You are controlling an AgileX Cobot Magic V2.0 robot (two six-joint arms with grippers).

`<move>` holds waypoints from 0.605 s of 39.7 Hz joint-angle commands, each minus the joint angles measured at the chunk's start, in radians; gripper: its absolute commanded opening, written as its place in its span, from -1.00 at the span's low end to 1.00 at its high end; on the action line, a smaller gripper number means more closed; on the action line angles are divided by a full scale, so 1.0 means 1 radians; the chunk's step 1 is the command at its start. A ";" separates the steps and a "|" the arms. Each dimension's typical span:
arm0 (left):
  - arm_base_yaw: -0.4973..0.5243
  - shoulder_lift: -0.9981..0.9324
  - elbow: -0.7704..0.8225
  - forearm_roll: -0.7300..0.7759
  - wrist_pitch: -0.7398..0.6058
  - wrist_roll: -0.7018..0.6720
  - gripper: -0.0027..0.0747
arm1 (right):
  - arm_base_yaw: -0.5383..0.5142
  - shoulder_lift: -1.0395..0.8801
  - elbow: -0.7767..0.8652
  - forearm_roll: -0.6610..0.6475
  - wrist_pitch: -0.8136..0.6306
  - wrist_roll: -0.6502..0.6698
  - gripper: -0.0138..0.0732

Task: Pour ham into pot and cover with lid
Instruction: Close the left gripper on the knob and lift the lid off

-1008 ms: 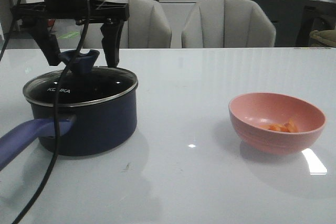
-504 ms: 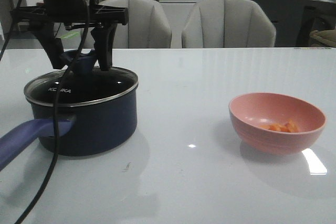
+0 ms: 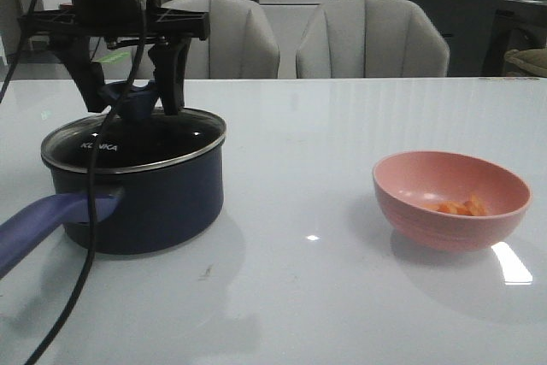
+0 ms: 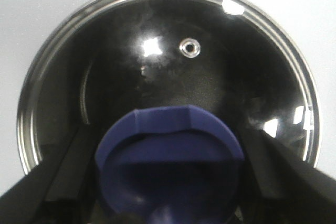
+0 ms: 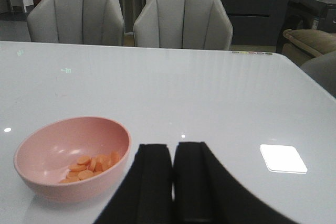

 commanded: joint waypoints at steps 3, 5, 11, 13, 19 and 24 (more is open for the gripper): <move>-0.005 -0.046 -0.028 -0.009 -0.026 -0.012 -0.07 | -0.005 -0.020 -0.004 -0.012 -0.077 -0.003 -0.30; -0.005 -0.046 -0.028 -0.009 -0.026 -0.012 -0.07 | -0.005 -0.020 -0.004 -0.012 -0.077 -0.003 -0.30; -0.005 -0.052 -0.028 -0.009 -0.015 -0.012 -0.07 | -0.005 -0.020 -0.004 -0.012 -0.077 -0.003 -0.30; -0.005 -0.058 -0.028 -0.007 -0.014 -0.012 -0.07 | -0.005 -0.020 -0.004 -0.012 -0.077 -0.003 -0.30; -0.005 -0.095 -0.028 -0.003 -0.033 -0.012 -0.07 | -0.005 -0.020 -0.004 -0.012 -0.077 -0.003 -0.30; -0.001 -0.151 -0.028 0.027 -0.049 -0.008 -0.07 | -0.005 -0.020 -0.004 -0.012 -0.077 -0.003 -0.30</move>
